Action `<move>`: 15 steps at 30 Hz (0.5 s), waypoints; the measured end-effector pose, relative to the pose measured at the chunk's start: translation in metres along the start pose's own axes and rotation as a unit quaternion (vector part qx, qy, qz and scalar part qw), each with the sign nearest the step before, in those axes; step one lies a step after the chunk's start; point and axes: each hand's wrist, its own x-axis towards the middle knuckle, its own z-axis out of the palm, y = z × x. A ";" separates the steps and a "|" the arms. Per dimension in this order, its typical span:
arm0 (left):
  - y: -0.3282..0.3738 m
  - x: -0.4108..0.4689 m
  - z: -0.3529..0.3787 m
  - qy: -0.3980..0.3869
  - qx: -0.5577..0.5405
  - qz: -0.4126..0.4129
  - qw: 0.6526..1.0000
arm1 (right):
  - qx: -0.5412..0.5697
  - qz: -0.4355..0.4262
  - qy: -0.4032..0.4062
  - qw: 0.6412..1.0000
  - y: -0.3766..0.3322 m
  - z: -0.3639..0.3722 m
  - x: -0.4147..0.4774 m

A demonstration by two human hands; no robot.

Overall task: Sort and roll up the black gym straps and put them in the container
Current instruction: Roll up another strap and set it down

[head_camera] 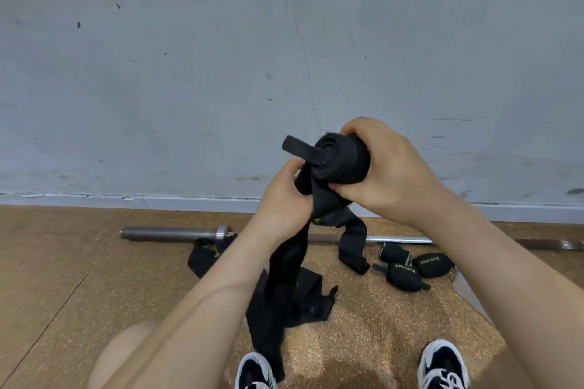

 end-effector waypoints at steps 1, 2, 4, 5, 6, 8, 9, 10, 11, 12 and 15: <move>-0.005 0.003 0.002 0.011 -0.018 -0.029 0.999 | -0.016 0.002 0.024 1.000 -0.003 0.001 -0.001; -0.008 0.003 0.004 0.006 -0.019 -0.071 0.997 | -0.036 0.008 0.047 0.998 -0.003 0.002 -0.001; -0.014 0.001 0.006 -0.039 -0.006 -0.157 0.987 | -0.059 0.038 0.085 0.994 0.000 0.004 -0.001; -0.016 -0.001 0.006 -0.055 -0.002 -0.190 0.980 | -0.056 0.055 0.095 0.992 0.002 0.005 -0.001; -0.016 -0.003 0.006 -0.058 0.002 -0.210 0.976 | -0.048 0.069 0.102 0.991 0.003 0.007 -0.001; -0.014 -0.008 0.004 -0.045 -0.004 -0.218 0.975 | -0.037 0.091 0.107 0.989 0.007 0.012 0.000; -0.013 -0.011 0.004 -0.022 0.002 -0.188 0.982 | -0.030 0.104 0.104 0.989 0.008 0.014 0.001; -0.012 -0.012 0.004 0.019 0.028 -0.128 0.991 | -0.016 0.121 0.101 0.987 0.009 0.016 0.003; -0.011 -0.014 0.003 0.074 0.076 -0.045 0.993 | 0.006 0.141 0.098 0.985 0.011 0.016 0.004; -0.010 -0.016 0.003 0.124 0.126 0.045 0.983 | 0.030 0.161 0.095 0.982 0.012 0.015 0.006; -0.006 -0.021 -0.002 0.148 0.208 0.207 0.944 | 0.103 0.215 0.081 0.968 0.015 0.006 0.011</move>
